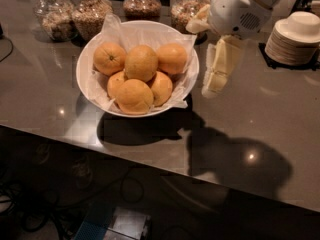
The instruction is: Pick orange from white bowl
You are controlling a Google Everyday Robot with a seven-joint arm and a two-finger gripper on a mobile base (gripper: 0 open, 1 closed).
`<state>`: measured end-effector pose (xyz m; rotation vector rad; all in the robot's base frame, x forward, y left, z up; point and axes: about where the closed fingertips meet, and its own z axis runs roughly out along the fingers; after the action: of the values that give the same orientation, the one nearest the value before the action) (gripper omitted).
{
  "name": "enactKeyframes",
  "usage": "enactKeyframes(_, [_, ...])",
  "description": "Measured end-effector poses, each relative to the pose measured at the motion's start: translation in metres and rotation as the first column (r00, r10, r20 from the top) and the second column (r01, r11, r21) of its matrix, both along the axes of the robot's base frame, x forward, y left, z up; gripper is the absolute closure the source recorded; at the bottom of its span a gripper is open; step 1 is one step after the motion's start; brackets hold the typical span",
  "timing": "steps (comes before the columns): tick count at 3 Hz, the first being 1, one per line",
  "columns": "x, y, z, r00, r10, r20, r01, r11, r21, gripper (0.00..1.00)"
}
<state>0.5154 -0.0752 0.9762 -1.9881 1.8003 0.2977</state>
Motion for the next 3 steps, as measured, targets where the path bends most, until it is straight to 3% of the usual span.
enactKeyframes(3, [0.015,0.031,0.003,0.9968,0.064,0.048,-0.068,0.994,0.087,0.00])
